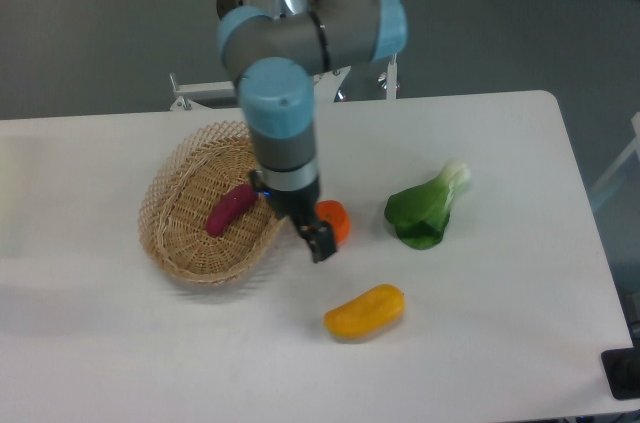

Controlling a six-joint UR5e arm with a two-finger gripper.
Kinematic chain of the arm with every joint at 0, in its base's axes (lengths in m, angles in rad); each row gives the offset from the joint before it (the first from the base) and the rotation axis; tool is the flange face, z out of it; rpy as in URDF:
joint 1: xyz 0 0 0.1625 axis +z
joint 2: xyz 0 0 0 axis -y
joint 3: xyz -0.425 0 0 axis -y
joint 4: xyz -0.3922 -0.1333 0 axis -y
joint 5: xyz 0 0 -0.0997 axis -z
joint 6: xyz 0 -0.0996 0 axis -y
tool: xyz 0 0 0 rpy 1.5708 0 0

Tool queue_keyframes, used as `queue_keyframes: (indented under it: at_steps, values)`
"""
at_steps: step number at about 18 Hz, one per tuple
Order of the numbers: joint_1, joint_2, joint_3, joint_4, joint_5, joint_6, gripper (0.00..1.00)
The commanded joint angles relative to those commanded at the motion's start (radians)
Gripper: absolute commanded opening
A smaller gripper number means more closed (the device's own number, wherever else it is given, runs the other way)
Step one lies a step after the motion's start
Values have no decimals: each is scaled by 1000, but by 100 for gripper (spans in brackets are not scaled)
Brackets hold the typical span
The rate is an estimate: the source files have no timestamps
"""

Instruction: Place the sweet potato in the basket

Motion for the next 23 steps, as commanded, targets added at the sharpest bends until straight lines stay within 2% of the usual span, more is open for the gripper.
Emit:
queue_keyframes:
  at_steps: [3, 8, 11, 15, 19, 23]
  values:
    - [66, -29, 51, -6, -3, 61, 100]
    - [153, -83, 167, -109, -5, 166, 100]
    - [192, -123, 215, -115, -9, 169, 100]
    - [241, -144, 245, -115, -14, 236, 100]
    - [273, -178, 291, -115, -44, 246, 100]
    - [279, -187, 293, -113, -40, 247, 100]
